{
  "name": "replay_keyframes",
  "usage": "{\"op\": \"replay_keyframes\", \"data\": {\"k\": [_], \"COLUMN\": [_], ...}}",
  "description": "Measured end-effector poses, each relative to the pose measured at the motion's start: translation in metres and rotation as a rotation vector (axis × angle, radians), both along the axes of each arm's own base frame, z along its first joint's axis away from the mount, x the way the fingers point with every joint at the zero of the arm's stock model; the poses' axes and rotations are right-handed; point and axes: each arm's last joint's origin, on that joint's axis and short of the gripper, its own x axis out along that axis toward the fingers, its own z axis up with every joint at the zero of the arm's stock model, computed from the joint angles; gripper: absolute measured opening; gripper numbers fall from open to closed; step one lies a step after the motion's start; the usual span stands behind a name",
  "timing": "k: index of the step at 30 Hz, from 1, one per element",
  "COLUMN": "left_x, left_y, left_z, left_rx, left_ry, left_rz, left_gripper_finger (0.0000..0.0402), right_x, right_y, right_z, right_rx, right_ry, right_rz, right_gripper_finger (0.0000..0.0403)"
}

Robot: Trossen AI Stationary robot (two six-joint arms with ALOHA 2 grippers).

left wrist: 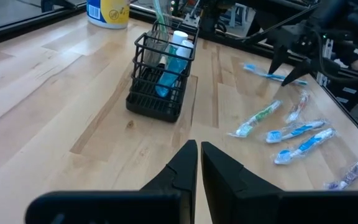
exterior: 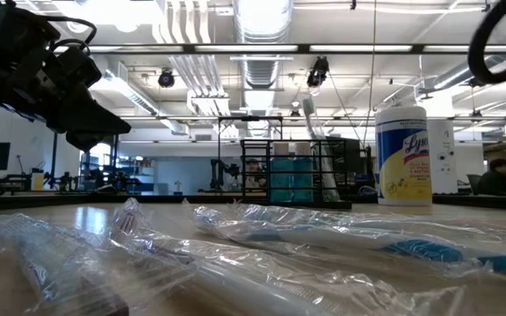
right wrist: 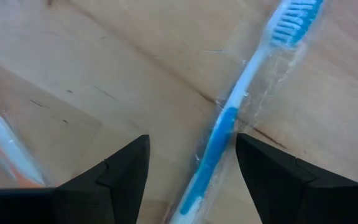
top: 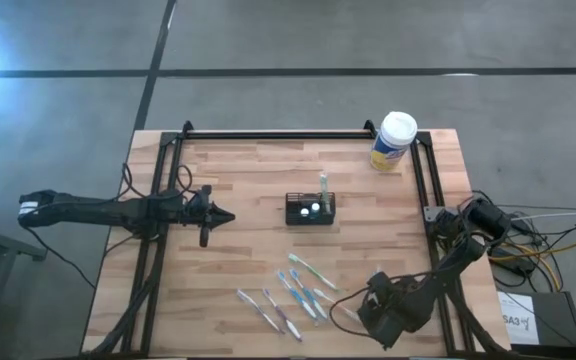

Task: Pick & Place toothbrushing station
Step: Put the right blue toothbrush into the wire organizer

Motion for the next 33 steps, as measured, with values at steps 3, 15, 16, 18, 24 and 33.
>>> {"op": "replay_keyframes", "data": {"k": [3,15,16,18,24,33], "left_x": [0.000,0.000,0.000,0.000,0.000,0.000], "left_y": [0.000,0.000,0.000,0.000,0.000,0.000], "left_z": [0.000,0.000,0.000,0.000,0.000,0.000], "left_rx": [0.004,0.013,0.013,0.013,0.013,0.013], "left_ry": [0.000,0.001,0.001,0.001,0.001,0.001], "left_rz": [-0.001,-0.003,-0.003,-0.003,-0.002,-0.001], "left_gripper_finger": [0.0026,0.0026,0.0026,0.0026,0.0026,0.0026], "right_x": [-0.002,-0.003,-0.003,-0.001,0.006,0.015], "right_y": [-0.003,-0.007,-0.007,-0.006,-0.008,-0.015], "right_z": [-0.004,-0.011,-0.010,-0.008,0.012,0.098], "right_rx": [0.005,-0.026,-0.036,-0.061,-0.195,-0.505], "right_ry": [-0.001,-0.020,-0.027,-0.041,-0.184,-0.588], "right_rz": [0.000,0.064,0.077,0.111,0.235,0.454], "right_gripper_finger": [0.0225,0.0094,0.0079,0.0050,0.0018,0.0016]}}
